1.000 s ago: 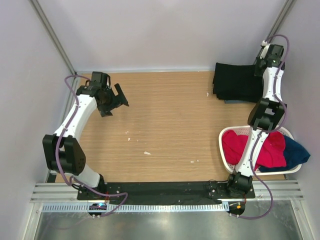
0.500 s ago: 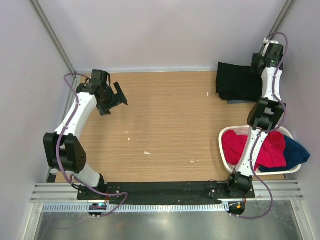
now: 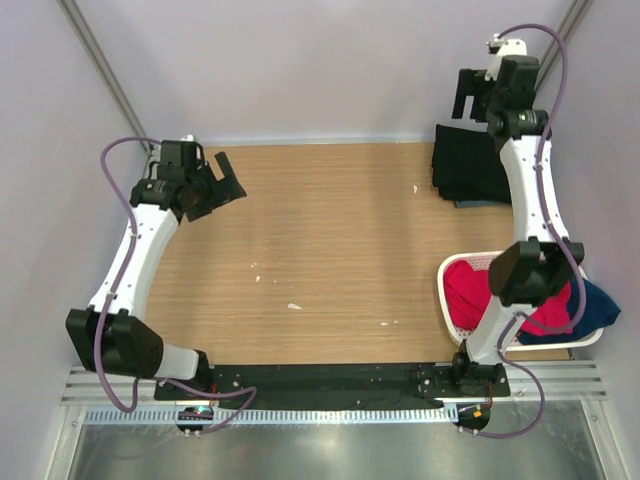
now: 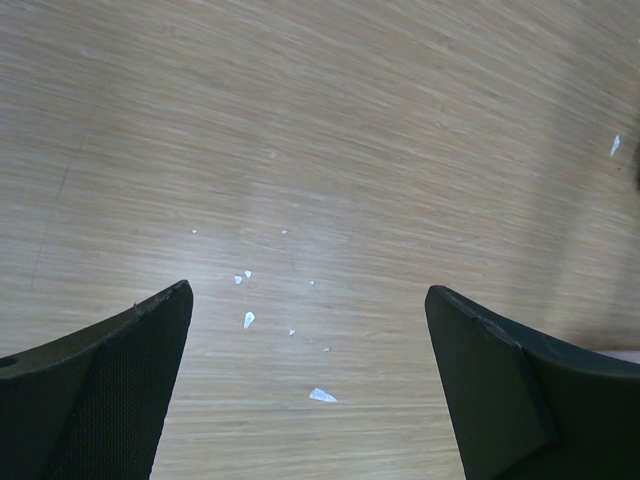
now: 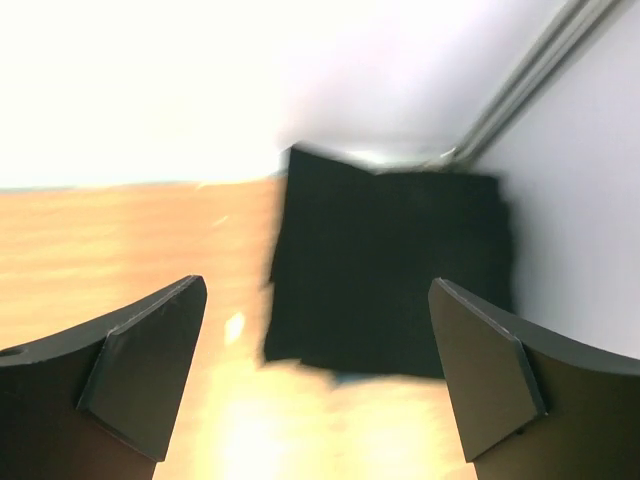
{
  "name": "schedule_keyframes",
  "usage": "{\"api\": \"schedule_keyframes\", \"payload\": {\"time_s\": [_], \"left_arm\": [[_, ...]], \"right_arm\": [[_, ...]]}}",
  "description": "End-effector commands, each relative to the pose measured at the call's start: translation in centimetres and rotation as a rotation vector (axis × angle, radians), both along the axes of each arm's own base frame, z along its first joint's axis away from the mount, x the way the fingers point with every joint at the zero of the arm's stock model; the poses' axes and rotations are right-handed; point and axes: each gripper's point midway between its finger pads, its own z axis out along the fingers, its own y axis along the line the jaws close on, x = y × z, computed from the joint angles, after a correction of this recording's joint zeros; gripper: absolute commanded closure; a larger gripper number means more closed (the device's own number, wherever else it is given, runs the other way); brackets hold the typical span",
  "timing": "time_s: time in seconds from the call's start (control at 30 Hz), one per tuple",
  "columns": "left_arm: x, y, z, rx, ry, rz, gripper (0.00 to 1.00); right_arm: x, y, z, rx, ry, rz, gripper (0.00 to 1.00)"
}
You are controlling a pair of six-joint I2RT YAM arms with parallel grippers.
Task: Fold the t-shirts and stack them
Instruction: Neatly place the folded tshirt to the corner, then reset both grippers
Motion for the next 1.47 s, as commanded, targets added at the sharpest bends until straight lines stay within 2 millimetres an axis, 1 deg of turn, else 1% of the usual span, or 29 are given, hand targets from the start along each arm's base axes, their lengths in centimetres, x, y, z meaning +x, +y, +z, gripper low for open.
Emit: {"api": "schedule_keyframes", "payload": {"time_s": [0.0,0.03,0.07,0.1,0.13,0.17,0.2,0.23,0.27,0.3,0.33,0.37,0.4,0.43,0.47,0.5,0.53,0.57,0.6,0.63,0.67,0.77,0.83,0.9,0.93,1.17,1.2,1.27,1.43], "left_arm": [[0.5,-0.1,1.7,-0.013,-0.118,-0.027,0.0],[0.3,0.0,1.6,-0.011,-0.123,-0.028,0.0],[0.0,0.0,2.2,-0.009,-0.147,-0.028,0.0],[-0.2,0.3,2.0,0.001,-0.151,-0.03,0.0],[-0.7,0.4,1.3,0.007,-0.137,-0.032,0.0],[-1.3,0.5,1.6,0.014,-0.151,-0.034,0.0],[-1.7,0.5,1.3,0.016,-0.147,-0.036,0.0],[-2.3,0.8,0.6,0.028,-0.132,-0.034,0.0],[-2.9,0.8,0.9,0.028,-0.146,-0.034,0.0],[-3.3,0.9,0.8,0.029,-0.149,-0.035,0.0],[-3.8,1.0,-0.1,0.034,-0.131,-0.032,0.0],[-4.1,1.1,-0.2,0.034,-0.132,-0.026,0.0],[-4.6,1.2,0.1,0.029,-0.14,-0.02,0.0],[-5.1,1.2,-0.1,0.019,-0.13,-0.015,0.0],[-5.7,1.2,-0.5,0.016,-0.121,-0.013,0.0],[-6.2,1.2,-0.2,0.012,-0.139,-0.011,0.0],[-6.6,1.4,-0.3,0.014,-0.147,-0.008,0.0],[-7.0,1.5,-1.1,0.019,-0.134,-0.003,0.0],[-7.5,1.8,-0.8,0.023,-0.157,0.009,0.0],[-7.7,2.0,-0.9,0.024,-0.158,0.021,0.0],[-8.0,1.9,-1.3,0.02,-0.153,0.026,0.0],[-8.5,1.7,-1.3,0.002,-0.164,0.022,0.0],[-8.8,1.8,-1.4,-0.008,-0.162,0.043,0.0],[-9.0,1.9,-1.8,-0.025,-0.156,0.067,0.0],[-9.0,1.8,-1.7,-0.033,-0.163,0.069,0.0],[-9.9,2.0,-1.2,-0.039,-0.193,0.083,0.0],[-10.0,2.6,-1.2,-0.018,-0.196,0.104,0.0],[-10.2,2.8,-1.1,-0.008,-0.198,0.106,0.0],[-10.1,2.9,-1.1,-0.015,-0.189,0.129,0.0]], "right_arm": [[-3.8,1.6,0.2,0.256,-0.068,0.015,0.0],[-4.4,1.9,0.3,0.279,-0.09,0.021,0.0],[-5.0,2.3,1.2,0.298,-0.138,0.036,0.0],[-5.9,2.5,-0.8,0.318,-0.109,0.024,0.01],[-7.5,2.6,1.0,0.344,-0.162,0.016,0.0],[-8.1,2.6,1.2,0.352,-0.183,0.005,0.01],[-8.9,2.3,-0.6,0.362,-0.155,-0.026,0.0],[-10.3,2.3,0.4,0.373,-0.186,-0.039,0.0],[-11.0,1.6,-0.4,0.377,-0.173,-0.095,0.0],[-11.8,1.4,-1.7,0.386,-0.141,-0.125,0.0],[-12.4,1.2,-2.2,0.384,-0.12,-0.146,0.0],[-13.7,1.2,-2.9,0.384,-0.082,-0.16,0.0],[-14.4,1.3,-4.2,0.384,-0.047,-0.167,0.0],[-15.0,1.3,-4.8,0.389,-0.032,-0.172,0.0],[-16.1,1.5,-4.0,0.41,-0.064,-0.178,0.01],[-16.8,1.6,-5.8,0.418,-0.035,-0.184,0.0],[-17.1,1.8,-5.6,0.429,-0.06,-0.177,0.0],[-18.1,2.1,-6.6,0.453,-0.065,-0.181,0.0],[-18.5,2.6,-6.5,0.475,-0.084,-0.162,0.0],[-18.6,2.8,-6.3,0.491,-0.109,-0.152,0.0],[-19.4,3.1,-6.4,0.515,-0.121,-0.151,0.0],[-20.4,2.9,-7.1,0.511,-0.133,-0.164,0.0],[-21.1,2.5,-8.2,0.479,-0.111,-0.179,0.0],[-21.4,2.3,-8.9,0.461,-0.092,-0.185,0.0],[-21.4,2.3,-9.1,0.452,-0.085,-0.183,0.0],[-21.3,2.5,-8.4,0.427,-0.091,-0.152,0.0],[-21.3,2.6,-7.9,0.425,-0.097,-0.144,0.0],[-21.4,2.5,-7.7,0.415,-0.092,-0.142,0.0],[-21.5,3.0,-7.4,0.406,-0.083,-0.103,0.0]]}}
